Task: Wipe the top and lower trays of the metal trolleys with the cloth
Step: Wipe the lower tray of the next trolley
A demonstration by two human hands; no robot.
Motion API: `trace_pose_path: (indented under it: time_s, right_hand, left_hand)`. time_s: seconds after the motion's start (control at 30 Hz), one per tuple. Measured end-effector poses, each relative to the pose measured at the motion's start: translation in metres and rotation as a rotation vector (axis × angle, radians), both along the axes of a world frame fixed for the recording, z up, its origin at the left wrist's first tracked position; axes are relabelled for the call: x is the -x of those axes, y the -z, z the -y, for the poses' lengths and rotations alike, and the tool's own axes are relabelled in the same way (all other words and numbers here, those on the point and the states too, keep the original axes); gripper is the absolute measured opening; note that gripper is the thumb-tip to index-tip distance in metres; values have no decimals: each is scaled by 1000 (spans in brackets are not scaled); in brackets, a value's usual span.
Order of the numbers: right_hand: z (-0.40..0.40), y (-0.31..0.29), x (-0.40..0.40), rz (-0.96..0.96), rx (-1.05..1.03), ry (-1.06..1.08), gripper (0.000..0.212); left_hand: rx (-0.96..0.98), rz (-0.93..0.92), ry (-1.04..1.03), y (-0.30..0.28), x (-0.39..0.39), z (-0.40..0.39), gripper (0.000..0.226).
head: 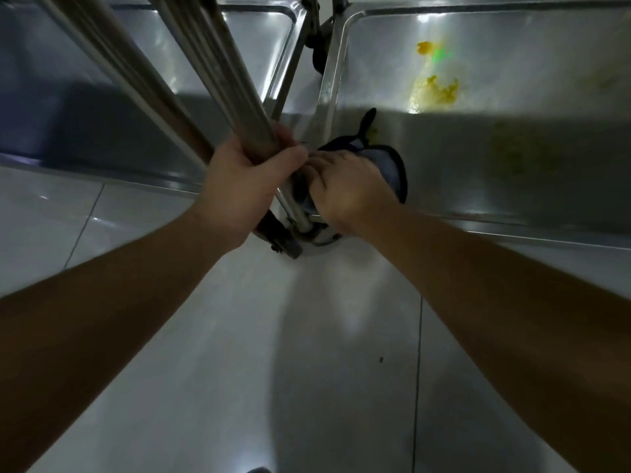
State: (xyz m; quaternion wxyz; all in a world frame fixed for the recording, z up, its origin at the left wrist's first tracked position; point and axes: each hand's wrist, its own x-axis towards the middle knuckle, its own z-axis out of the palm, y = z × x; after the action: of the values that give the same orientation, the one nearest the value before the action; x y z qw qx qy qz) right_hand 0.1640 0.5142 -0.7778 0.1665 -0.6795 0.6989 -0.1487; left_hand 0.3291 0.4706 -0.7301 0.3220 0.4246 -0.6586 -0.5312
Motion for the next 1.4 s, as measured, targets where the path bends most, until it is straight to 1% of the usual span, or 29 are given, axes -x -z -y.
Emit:
trace_pose_path:
  time_s: [0.07,0.1,0.13,0.2,0.27,0.33,0.43,0.57,0.67,0.73,0.8,0.87,0.93,1.07,1.17,1.23,1.3,1.37,1.4]
  right_hand:
    - [8,11,0,-13,-92,-59,54]
    - [14,13,1,-53,-115,-99,57]
    - [21,16,3,-77,-137,-119,59]
    - [30,20,6,-92,-168,-100,60]
    - [33,24,9,-124,-153,-42,62]
    - [28,26,13,-132,-120,82,63]
    - [2,29,36,-143,-79,306,66]
    - [-56,35,113,-218,-110,557,68]
    - [-103,34,173,-221,-162,785,72]
    - [-117,33,187,-197,-211,867,76]
    - [-112,31,184,-174,-252,889,76]
    - [-99,29,173,-167,-272,877,73]
    - [-76,29,158,-181,-270,816,70]
    - [0,26,104,-167,-260,663,66]
    - [52,24,52,-179,-249,403,66]
    - [74,22,26,-154,-222,245,67]
    - [82,19,23,-114,-228,179,67]
    - [74,18,38,-147,-201,130,68]
    - [66,18,51,-161,-172,143,67]
  left_hand:
    - [-15,-65,6,-2,8,-2,7]
    - [-30,-91,-4,-3,12,-4,8]
    - [-43,-116,-22,-2,16,-5,15]
    - [-46,-144,-64,-2,20,-7,27]
    - [-37,-147,-105,-1,23,-6,31]
    - [-20,-137,-125,2,22,-5,32]
    - [-22,-142,-123,5,22,-5,28]
    - [-11,-153,-127,7,22,-3,25]
    - [-26,-174,-141,7,24,-5,26]
    - [-27,-195,-154,7,26,-7,27]
    - [-32,-220,-171,7,28,-7,26]
    - [-54,-243,-171,8,28,-7,25]
    - [-76,-248,-188,8,28,-7,24]
    - [-76,-259,-218,8,32,-8,24]
    - [-62,-245,-215,7,32,-9,24]
    - [-63,-247,-206,6,32,-9,24]
    - [-74,-251,-201,6,33,-9,26]
    - [-60,-237,-210,6,32,-8,26]
    - [-44,-222,-211,6,31,-8,25]
